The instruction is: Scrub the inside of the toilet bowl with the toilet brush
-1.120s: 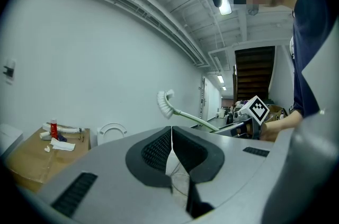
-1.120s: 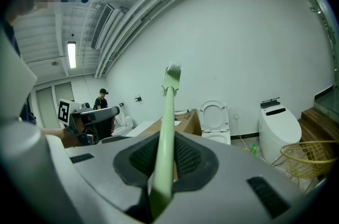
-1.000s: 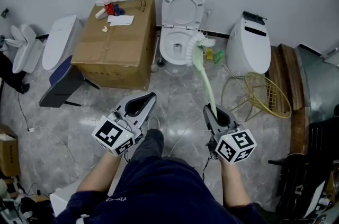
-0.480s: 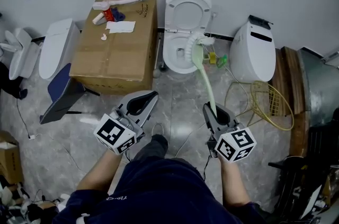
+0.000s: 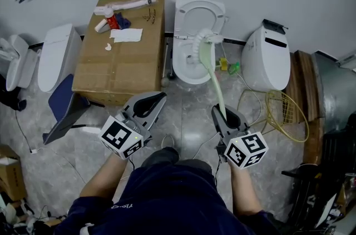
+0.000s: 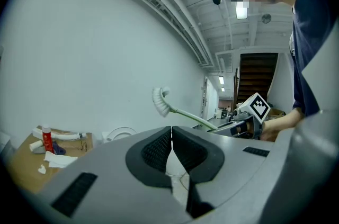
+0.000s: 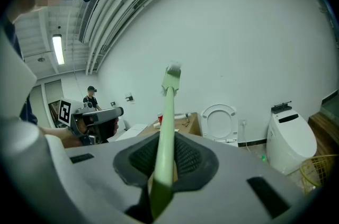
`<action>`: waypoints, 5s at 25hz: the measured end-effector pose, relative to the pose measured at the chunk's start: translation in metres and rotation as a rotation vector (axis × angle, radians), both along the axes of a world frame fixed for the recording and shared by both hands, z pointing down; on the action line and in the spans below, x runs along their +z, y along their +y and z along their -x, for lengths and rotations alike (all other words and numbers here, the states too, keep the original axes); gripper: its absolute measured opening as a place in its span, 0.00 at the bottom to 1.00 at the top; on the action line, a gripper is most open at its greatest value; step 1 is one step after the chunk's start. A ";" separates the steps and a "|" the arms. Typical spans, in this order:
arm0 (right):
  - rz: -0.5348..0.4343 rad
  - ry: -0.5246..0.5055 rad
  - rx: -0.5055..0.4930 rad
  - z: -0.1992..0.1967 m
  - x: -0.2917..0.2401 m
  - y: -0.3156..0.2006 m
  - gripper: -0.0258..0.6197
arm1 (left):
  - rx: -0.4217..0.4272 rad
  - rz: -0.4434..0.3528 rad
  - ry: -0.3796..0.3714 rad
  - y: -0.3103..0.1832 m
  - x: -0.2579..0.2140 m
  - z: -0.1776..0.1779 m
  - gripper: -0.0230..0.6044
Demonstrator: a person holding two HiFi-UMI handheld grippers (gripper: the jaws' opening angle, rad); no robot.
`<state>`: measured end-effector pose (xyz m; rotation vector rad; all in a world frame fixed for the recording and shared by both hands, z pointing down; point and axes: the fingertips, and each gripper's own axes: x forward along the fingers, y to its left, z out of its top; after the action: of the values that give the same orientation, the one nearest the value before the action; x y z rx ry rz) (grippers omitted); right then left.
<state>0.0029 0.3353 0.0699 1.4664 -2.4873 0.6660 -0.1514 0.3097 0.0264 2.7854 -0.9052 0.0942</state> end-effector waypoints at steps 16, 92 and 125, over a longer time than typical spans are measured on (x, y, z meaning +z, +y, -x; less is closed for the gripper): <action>-0.015 0.001 -0.002 0.002 0.001 -0.050 0.13 | 0.005 -0.020 0.001 -0.050 -0.002 -0.001 0.09; 0.401 0.216 -0.250 -0.121 0.403 -0.400 0.13 | -0.116 0.410 -0.190 -0.407 0.385 -0.125 0.09; 0.780 0.561 -0.341 -0.104 0.653 -0.369 0.13 | -0.095 0.594 -0.158 -0.403 0.538 -0.112 0.09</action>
<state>0.1071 -0.0341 0.7226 0.7683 -1.6830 0.8639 -0.0395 -0.0931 0.5648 2.2034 -0.8674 0.4878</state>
